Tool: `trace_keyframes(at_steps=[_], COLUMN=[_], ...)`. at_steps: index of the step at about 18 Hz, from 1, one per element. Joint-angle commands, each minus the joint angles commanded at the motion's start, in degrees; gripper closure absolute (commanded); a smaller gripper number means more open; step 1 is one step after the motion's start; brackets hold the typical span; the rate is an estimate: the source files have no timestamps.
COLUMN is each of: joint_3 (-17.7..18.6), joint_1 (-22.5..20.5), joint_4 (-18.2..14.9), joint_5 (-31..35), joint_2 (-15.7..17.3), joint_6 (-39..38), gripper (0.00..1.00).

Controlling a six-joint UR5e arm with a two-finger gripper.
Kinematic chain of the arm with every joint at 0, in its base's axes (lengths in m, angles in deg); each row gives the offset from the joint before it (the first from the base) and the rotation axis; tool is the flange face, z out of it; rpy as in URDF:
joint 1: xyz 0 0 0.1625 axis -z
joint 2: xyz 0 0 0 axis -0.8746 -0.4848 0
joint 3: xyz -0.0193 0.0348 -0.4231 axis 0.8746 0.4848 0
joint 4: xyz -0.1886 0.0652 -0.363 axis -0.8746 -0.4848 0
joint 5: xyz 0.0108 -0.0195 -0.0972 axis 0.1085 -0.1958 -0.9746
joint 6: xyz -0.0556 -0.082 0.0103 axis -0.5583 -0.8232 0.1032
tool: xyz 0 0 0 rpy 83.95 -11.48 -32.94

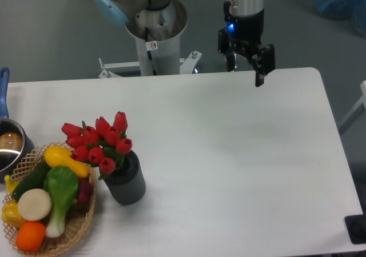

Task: Pick up the flowers from the vase
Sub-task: 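Open the gripper wide above the table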

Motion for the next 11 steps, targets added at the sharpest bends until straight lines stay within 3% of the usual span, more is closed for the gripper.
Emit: trace_keyframes(at_steps=[8,11], joint_3=[0.53,2.8], joint_1=[-0.7,-2.54], joint_4=[0.35,4.2], joint_5=[-4.73,-10.35], joint_2=[0.62,0.62], joint_6=[-2.54,-7.73], gripper=[0.0,0.0])
